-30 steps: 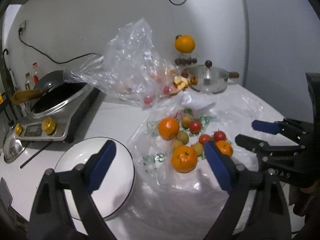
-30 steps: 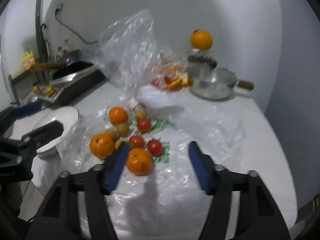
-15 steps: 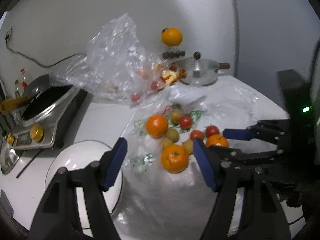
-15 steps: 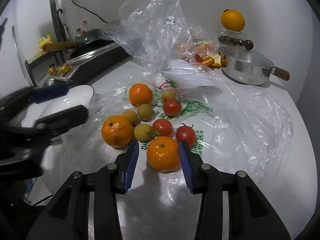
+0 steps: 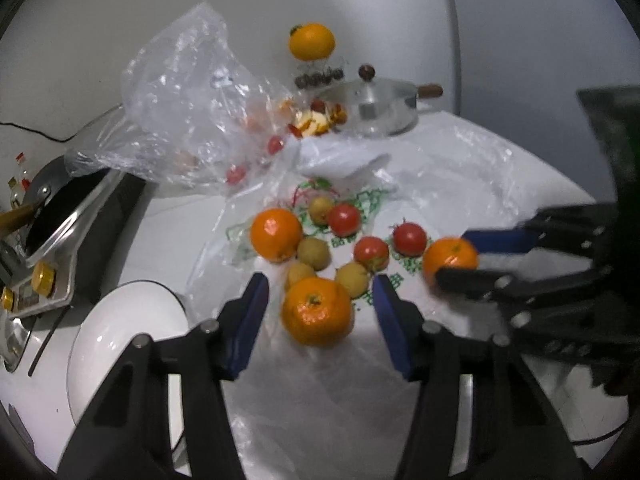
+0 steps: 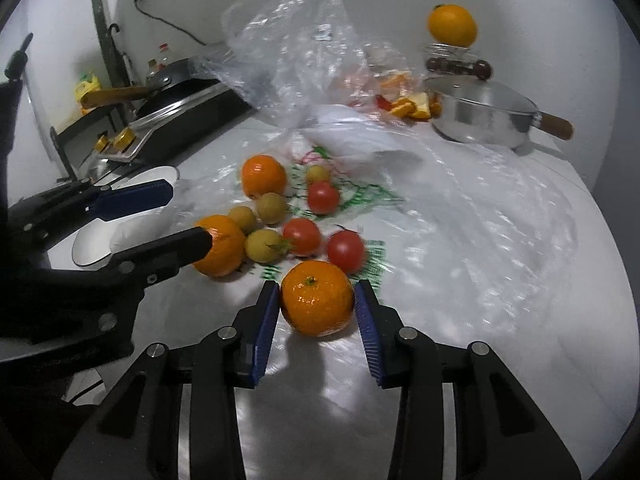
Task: Organize fruits
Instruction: 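Grasp a mandarin with the left gripper while the right gripper grasps another mandarin, then carry both held mandarins over the white plate with both grippers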
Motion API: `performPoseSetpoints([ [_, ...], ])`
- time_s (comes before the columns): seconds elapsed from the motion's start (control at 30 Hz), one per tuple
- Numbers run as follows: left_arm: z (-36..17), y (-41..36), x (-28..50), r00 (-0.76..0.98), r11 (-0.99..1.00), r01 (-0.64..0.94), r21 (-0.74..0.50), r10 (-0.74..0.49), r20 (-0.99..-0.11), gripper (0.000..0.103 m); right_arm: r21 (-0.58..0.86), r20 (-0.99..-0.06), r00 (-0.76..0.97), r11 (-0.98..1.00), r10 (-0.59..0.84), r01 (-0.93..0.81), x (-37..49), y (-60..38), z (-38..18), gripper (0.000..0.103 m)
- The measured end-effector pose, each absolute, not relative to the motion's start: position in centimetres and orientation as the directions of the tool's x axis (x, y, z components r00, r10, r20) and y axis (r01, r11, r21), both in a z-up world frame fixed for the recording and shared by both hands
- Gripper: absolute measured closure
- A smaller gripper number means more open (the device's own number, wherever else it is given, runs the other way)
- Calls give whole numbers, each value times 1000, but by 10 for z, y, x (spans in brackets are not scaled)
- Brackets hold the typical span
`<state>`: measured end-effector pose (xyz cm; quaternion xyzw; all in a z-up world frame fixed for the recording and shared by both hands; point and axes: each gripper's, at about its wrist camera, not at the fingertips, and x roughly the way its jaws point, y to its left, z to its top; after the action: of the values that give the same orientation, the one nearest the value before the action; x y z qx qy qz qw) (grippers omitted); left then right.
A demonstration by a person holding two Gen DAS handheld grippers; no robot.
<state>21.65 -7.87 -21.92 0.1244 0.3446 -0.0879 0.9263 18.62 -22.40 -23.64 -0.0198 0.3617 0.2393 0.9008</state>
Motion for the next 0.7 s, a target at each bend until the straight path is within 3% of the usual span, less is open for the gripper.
performPoseSetpoints([
  [0.4,-246,-73,234,675,939,303,164,-90,-732,52,149,-643,646,895,411,-421,188,-239,-235,62],
  [0.7,-243,-82,221,702,914,353,197,-119,-702,56,142,-648,646,897,404,-418,188,-240,-238,62],
])
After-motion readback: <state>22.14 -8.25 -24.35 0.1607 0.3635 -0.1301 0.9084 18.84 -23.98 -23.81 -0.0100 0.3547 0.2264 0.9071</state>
